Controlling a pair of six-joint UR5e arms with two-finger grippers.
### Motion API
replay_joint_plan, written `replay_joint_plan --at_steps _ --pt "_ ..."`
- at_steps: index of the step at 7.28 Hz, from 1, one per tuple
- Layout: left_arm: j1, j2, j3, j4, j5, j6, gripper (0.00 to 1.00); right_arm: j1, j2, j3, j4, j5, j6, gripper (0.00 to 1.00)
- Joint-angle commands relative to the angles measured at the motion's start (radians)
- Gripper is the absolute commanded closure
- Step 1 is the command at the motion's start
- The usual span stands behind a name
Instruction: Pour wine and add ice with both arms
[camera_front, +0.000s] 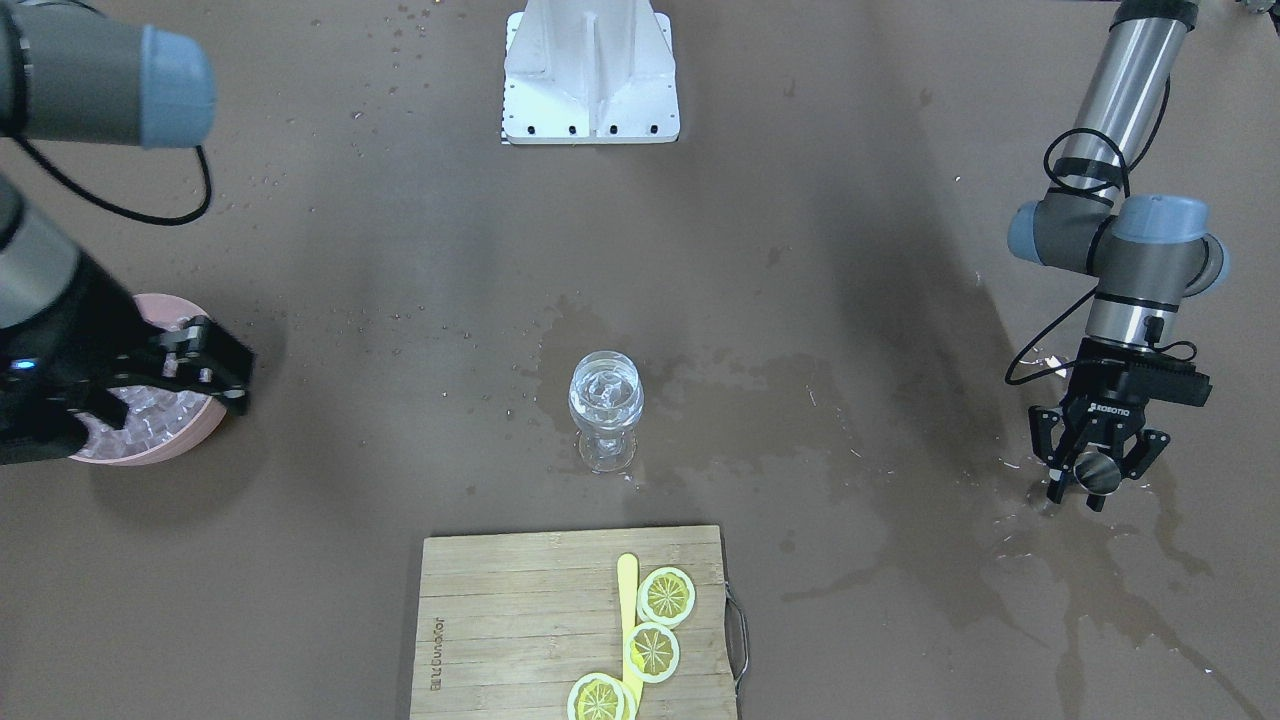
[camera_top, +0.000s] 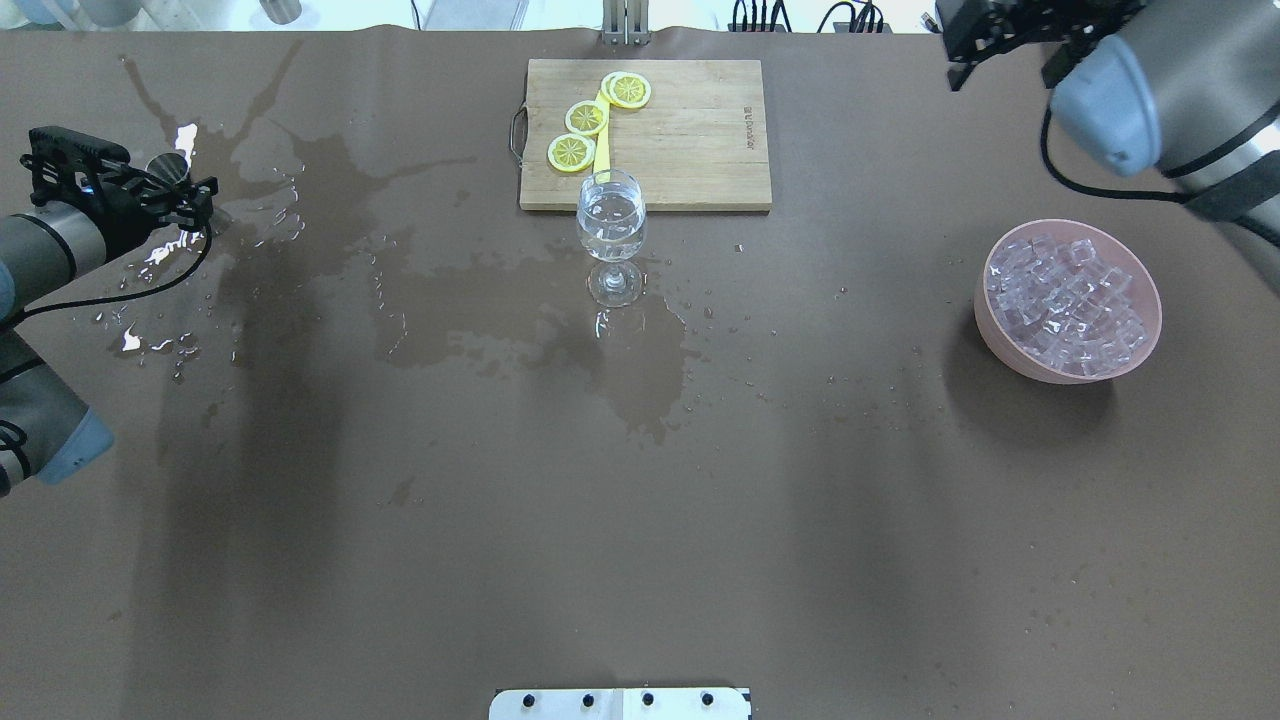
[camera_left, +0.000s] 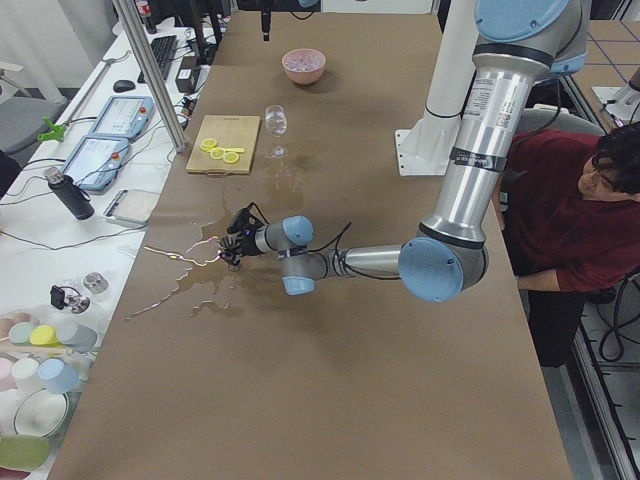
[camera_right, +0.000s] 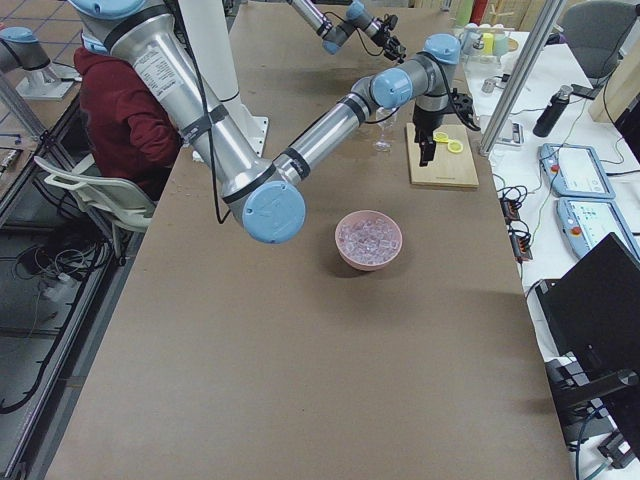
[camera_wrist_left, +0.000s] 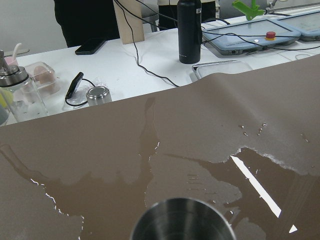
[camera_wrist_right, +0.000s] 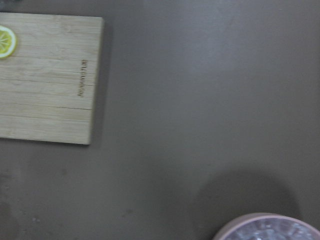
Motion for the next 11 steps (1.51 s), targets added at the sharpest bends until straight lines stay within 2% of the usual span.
replay_joint_plan --at_steps 1,2,6,8,9,11 --pt "0.0 -0.018 0.0 0.02 -0.007 -0.002 0.24 0.118 -0.096 -0.049 -0.001 0.065 -0.16 0.0" --pt "0.0 -0.019 0.0 0.025 -0.007 -0.002 0.02 0.133 -0.118 -0.077 -0.001 0.065 -0.188 0.0" --pt "-0.006 -0.006 -0.002 0.038 -0.01 0.012 0.02 0.133 -0.17 -0.081 0.004 0.047 -0.2 0.0" --pt "-0.037 0.029 -0.031 0.042 -0.088 0.012 0.02 0.135 -0.185 -0.058 0.002 0.05 -0.2 0.0" --pt "-0.041 0.069 -0.072 0.045 -0.105 0.001 0.02 0.135 -0.206 -0.029 0.001 0.048 -0.2 0.0" --pt "-0.106 0.141 -0.214 0.156 -0.23 -0.004 0.02 0.135 -0.249 0.008 0.002 0.047 -0.2 0.0"
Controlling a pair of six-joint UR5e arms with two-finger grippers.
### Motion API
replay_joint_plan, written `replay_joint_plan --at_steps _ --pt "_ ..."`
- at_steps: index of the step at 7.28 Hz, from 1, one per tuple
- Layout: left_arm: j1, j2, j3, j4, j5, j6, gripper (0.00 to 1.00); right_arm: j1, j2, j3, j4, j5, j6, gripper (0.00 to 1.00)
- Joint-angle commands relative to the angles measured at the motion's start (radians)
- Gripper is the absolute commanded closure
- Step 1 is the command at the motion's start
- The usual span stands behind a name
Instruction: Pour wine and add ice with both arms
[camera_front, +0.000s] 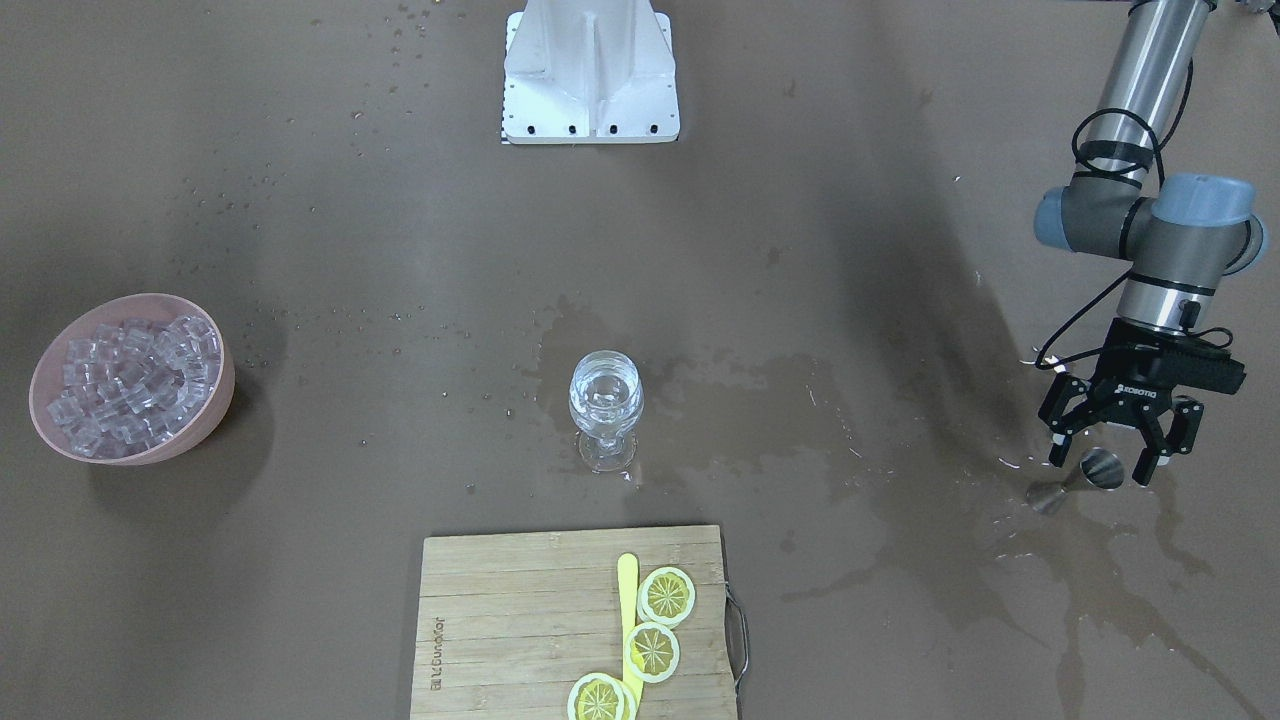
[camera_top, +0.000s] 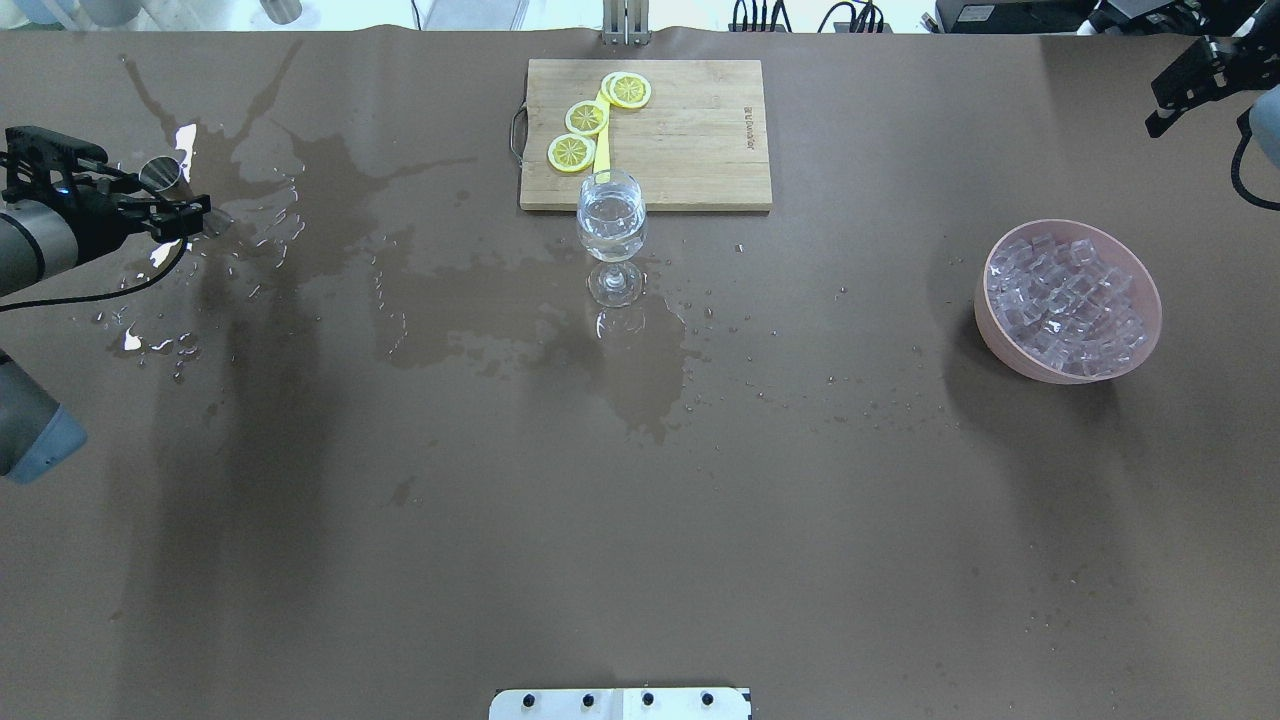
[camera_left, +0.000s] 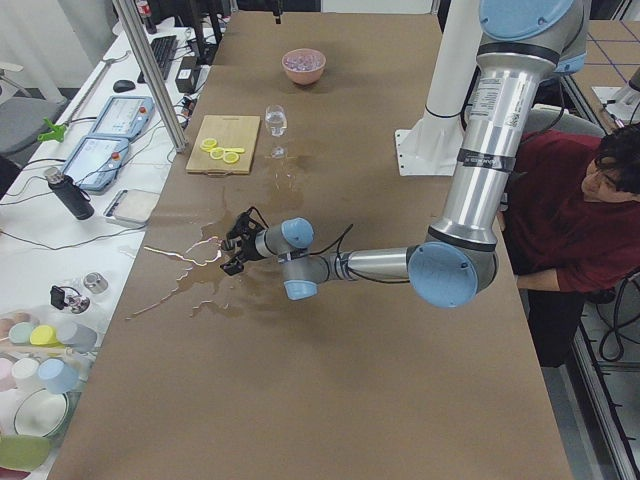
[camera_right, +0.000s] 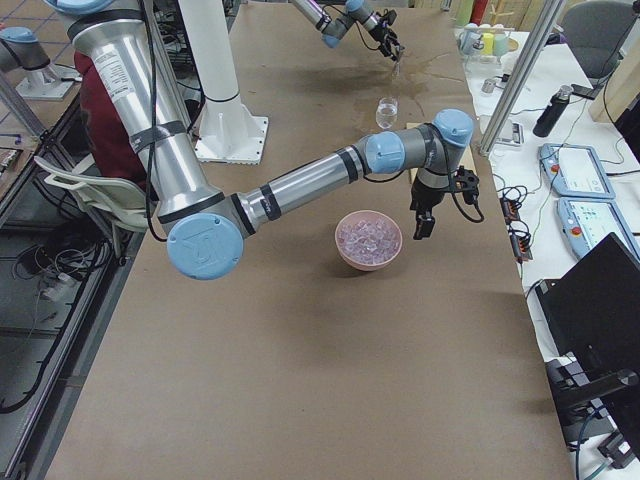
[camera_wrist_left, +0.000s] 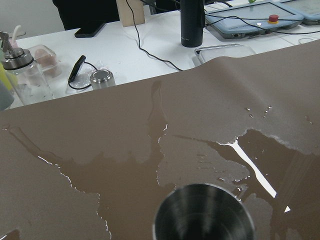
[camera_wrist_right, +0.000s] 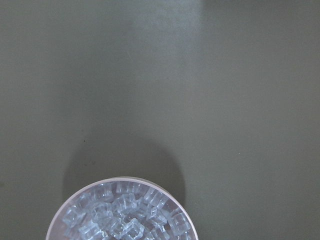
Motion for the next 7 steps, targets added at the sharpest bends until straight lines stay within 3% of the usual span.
replay_joint_plan --at_steps 1,3,5,6,7 --pt "-0.078 0.086 -0.165 0.129 -0.142 -0.003 0.02 0.0 -0.055 0.043 0.001 -0.001 0.0 0.0" --pt "-0.191 0.115 -0.268 0.251 -0.327 -0.003 0.02 -0.001 -0.101 0.052 0.012 -0.01 -0.014 0.0" --pt "-0.332 0.111 -0.403 0.518 -0.533 0.015 0.02 0.0 -0.14 0.032 0.013 -0.044 -0.153 0.0" --pt "-0.409 0.104 -0.427 0.616 -0.618 0.03 0.02 0.015 -0.158 0.028 0.015 -0.048 -0.187 0.0" --pt "-0.443 0.1 -0.428 0.699 -0.65 0.166 0.02 0.044 -0.158 -0.001 0.015 -0.047 -0.213 0.0"
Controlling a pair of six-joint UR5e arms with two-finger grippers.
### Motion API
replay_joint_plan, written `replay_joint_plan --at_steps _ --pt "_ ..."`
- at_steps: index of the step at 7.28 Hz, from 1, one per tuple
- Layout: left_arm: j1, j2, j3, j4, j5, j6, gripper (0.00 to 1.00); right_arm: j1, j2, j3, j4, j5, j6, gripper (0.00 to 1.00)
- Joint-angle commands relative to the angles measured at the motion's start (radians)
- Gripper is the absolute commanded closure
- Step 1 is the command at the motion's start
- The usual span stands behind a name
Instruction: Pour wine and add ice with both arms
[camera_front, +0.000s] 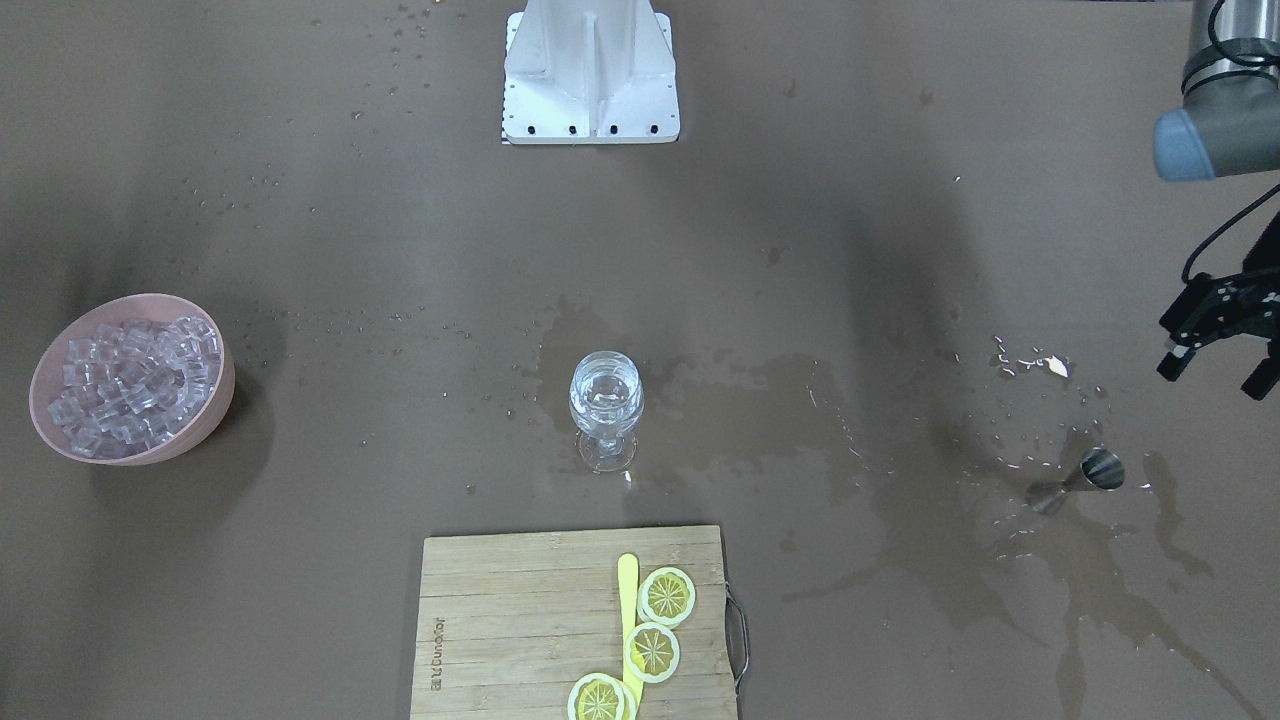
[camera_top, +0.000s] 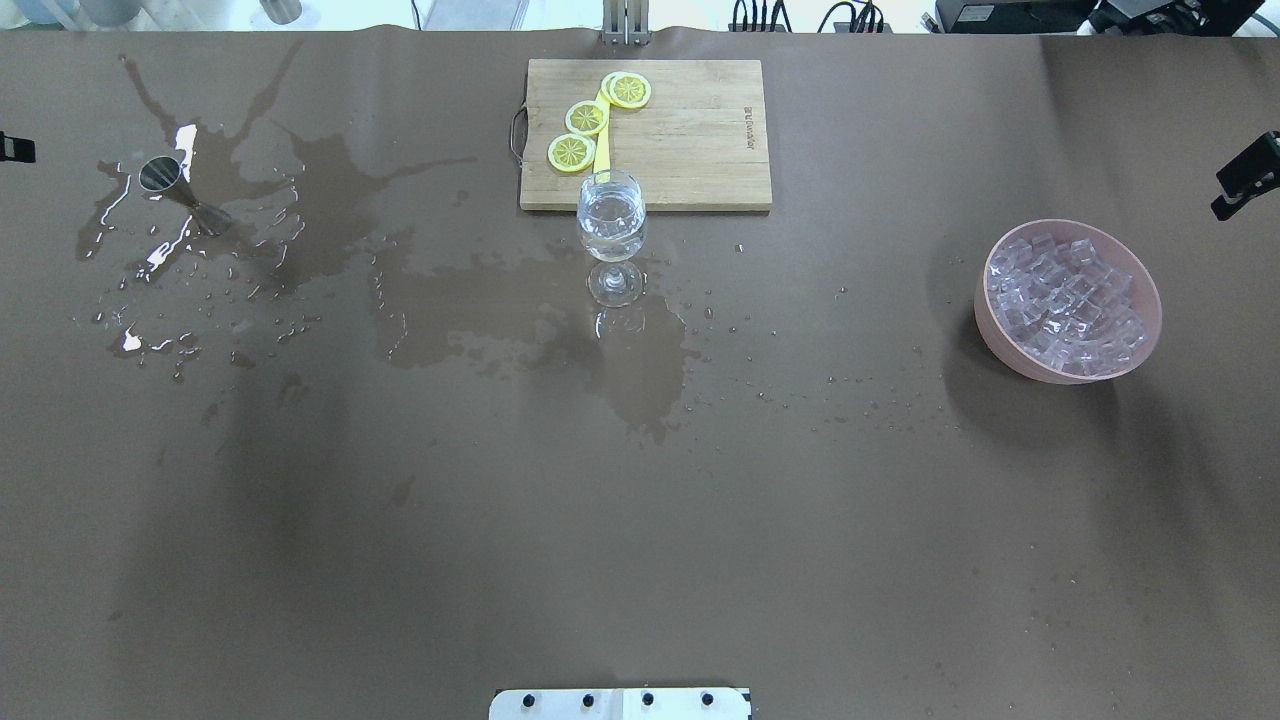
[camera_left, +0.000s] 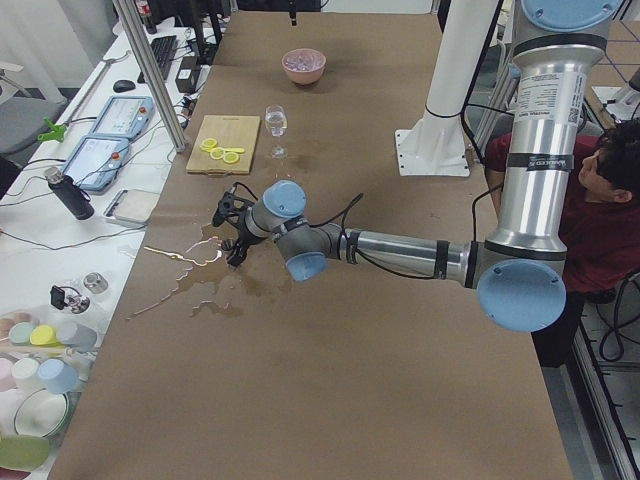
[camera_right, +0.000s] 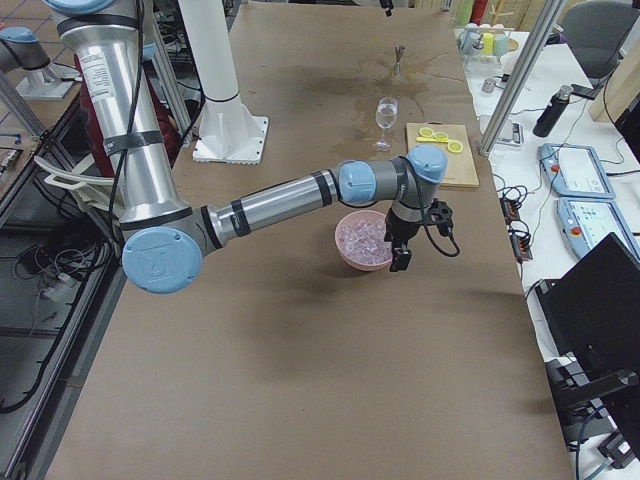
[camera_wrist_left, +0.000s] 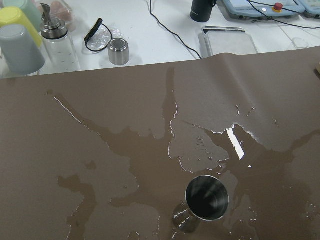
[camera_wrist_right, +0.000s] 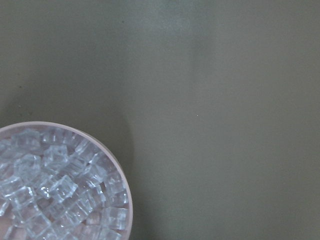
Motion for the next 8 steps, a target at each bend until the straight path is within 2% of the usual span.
replay_joint_plan --at_steps 1,4,6,8 --pt "-0.108 -0.015 -0.023 0.232 -0.098 0.231 0.02 0.04 -0.011 -0.033 0.001 -0.002 -0.041 0.0" --pt "-0.164 -0.073 -0.039 0.596 -0.116 0.569 0.02 0.095 -0.031 -0.034 -0.001 0.005 -0.026 0.0" --pt "-0.186 -0.073 -0.006 0.644 -0.11 0.585 0.02 0.145 -0.046 -0.03 -0.001 0.01 -0.027 0.0" --pt "-0.233 -0.096 0.117 0.634 -0.115 0.591 0.02 0.158 -0.072 -0.016 0.001 0.011 -0.03 0.0"
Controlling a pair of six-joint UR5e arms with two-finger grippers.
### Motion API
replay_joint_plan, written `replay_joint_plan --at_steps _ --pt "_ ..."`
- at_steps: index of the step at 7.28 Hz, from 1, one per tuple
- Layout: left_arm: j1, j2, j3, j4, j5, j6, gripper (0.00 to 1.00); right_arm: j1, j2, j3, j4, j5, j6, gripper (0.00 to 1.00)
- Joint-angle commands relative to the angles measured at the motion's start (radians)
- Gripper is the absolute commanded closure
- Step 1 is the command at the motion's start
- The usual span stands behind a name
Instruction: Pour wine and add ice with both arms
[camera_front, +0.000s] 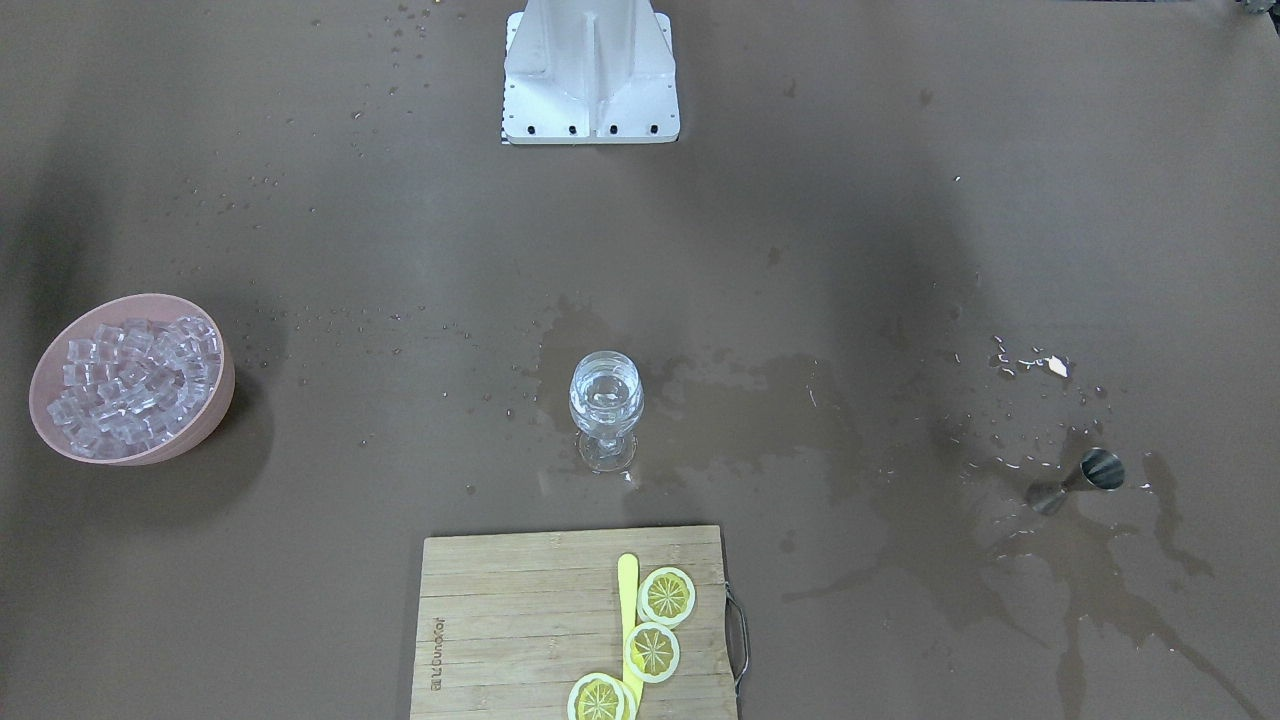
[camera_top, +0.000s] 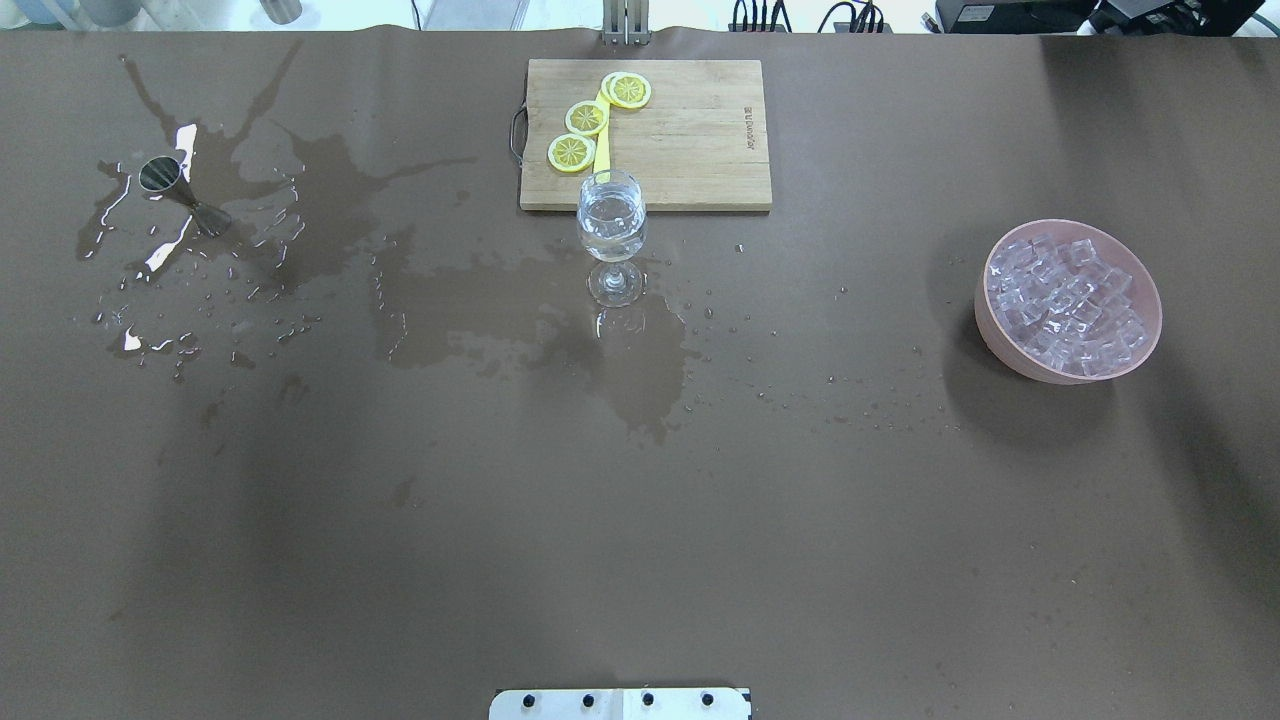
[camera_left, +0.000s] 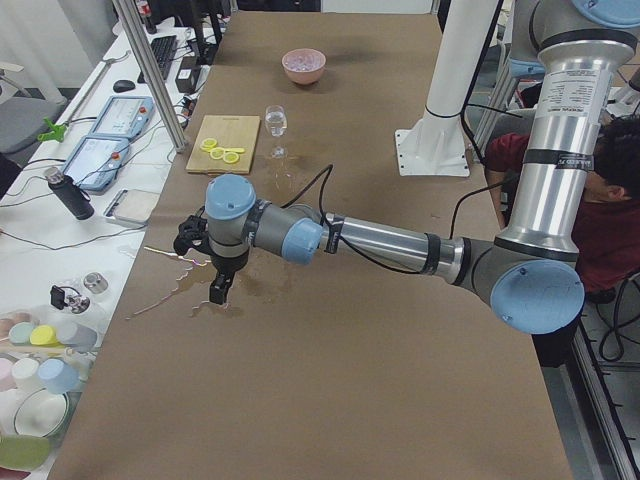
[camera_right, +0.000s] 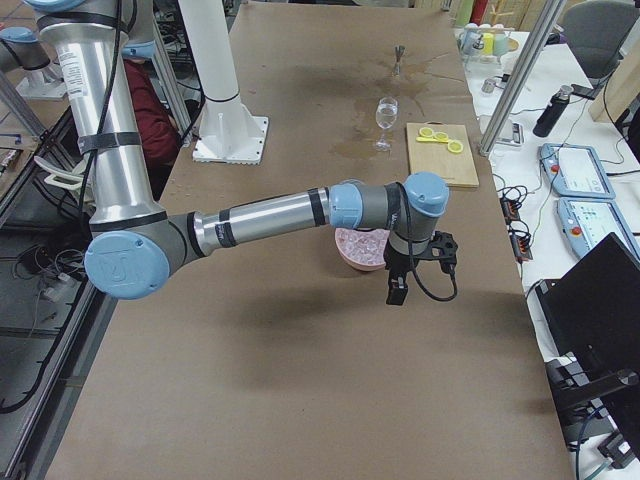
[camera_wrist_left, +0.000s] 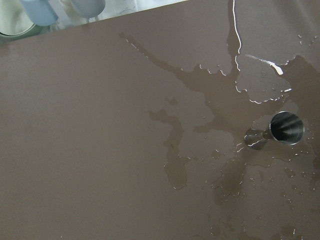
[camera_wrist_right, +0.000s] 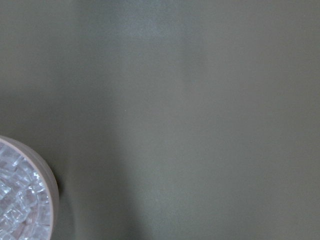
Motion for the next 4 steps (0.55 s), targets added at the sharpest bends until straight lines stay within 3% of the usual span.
replay_joint_plan --at_steps 1,4 --pt "-0.053 -0.038 0.104 0.006 -0.005 0.005 0.02 0.013 -0.035 0.025 0.001 0.002 -0.004 0.0" --pt "-0.057 -0.057 0.114 0.017 -0.005 0.002 0.02 0.013 -0.054 0.039 0.001 0.0 -0.006 0.0"
